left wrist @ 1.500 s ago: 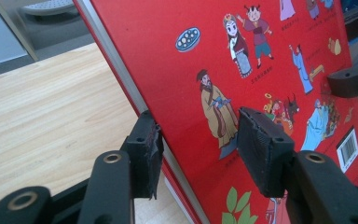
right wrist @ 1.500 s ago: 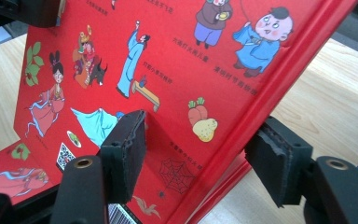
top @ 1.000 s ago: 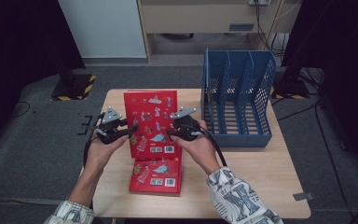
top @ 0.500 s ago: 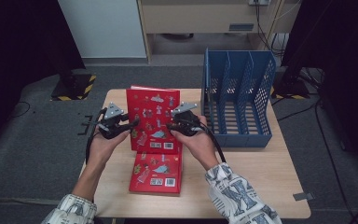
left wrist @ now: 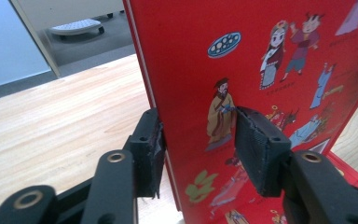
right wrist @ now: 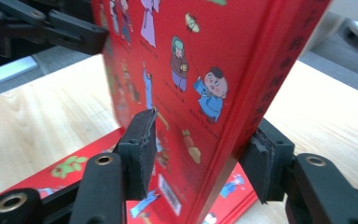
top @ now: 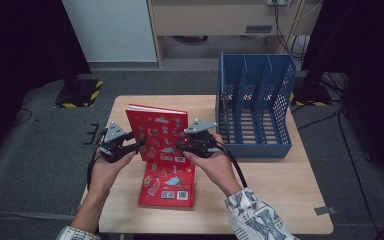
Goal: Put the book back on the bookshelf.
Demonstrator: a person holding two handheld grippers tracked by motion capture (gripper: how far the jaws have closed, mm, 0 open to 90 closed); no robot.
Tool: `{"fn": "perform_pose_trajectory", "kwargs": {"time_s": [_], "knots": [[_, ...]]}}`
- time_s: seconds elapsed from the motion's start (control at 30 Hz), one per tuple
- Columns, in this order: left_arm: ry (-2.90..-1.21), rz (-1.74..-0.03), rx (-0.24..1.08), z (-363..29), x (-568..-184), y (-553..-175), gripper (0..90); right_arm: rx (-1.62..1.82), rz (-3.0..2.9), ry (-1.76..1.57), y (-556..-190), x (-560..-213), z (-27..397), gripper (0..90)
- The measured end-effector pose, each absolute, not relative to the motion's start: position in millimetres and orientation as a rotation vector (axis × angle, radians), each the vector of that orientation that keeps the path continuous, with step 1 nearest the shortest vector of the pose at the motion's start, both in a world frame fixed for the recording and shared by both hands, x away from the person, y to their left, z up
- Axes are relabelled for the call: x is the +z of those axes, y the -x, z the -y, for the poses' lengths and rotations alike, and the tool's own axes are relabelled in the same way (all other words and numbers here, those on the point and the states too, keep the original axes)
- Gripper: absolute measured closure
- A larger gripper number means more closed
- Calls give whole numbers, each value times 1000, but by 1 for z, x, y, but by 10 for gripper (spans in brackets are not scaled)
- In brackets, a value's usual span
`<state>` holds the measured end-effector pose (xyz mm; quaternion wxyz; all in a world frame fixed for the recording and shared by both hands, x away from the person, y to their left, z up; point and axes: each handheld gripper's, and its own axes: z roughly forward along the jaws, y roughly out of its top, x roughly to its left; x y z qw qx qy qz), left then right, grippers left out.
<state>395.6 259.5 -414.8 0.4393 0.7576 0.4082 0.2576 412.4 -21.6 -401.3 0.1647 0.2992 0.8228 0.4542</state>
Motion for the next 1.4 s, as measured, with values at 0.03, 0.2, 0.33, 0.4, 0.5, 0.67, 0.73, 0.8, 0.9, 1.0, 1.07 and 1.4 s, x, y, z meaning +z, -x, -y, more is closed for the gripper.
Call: {"fn": "perform_pose_trajectory", "kwargs": {"time_s": [0.03, 0.2, 0.33, 0.4, 0.5, 0.67, 0.73, 0.8, 0.9, 1.0, 1.07, 1.4], "knots": [[-1880, -1015, 642, -259, -415, -395, 502, 1300, -2348, -844, -410, -401, 21, 485], [-1856, -1005, 634, -260, -419, -396, 452, 1319, -2355, -822, -402, -402, 20, 467], [-1849, -996, 630, -262, -421, -398, 419, 1344, -2374, -816, -398, -401, 19, 468], [-1853, -992, 621, -263, -423, -398, 398, 1350, -2388, -798, -394, -400, 18, 468], [-1847, -991, 602, -262, -426, -397, 356, 1355, -2400, -774, -388, -400, 15, 459], [-1855, -983, 598, -260, -428, -397, 306, 1363, -2391, -750, -385, -400, 11, 399], [-1855, -986, 592, -260, -428, -396, 285, 1368, -2392, -742, -384, -400, 9, 355], [-1842, -989, 599, -261, -430, -395, 264, 1387, -2391, -733, -383, -400, 8, 333], [-1830, -1003, 589, -261, -435, -394, 246, 1409, -2370, -713, -383, -398, 5, 288], [-1832, -1010, 584, -261, -440, -394, 231, 1410, -2369, -709, -383, -396, 3, 265], [-1824, -1020, 583, -262, -441, -394, 223, 1412, -2356, -711, -383, -395, 2, 250], [-1810, -1034, 573, -261, -442, -394, 227, 1455, -2327, -728, -395, -391, 4, 307]]}}
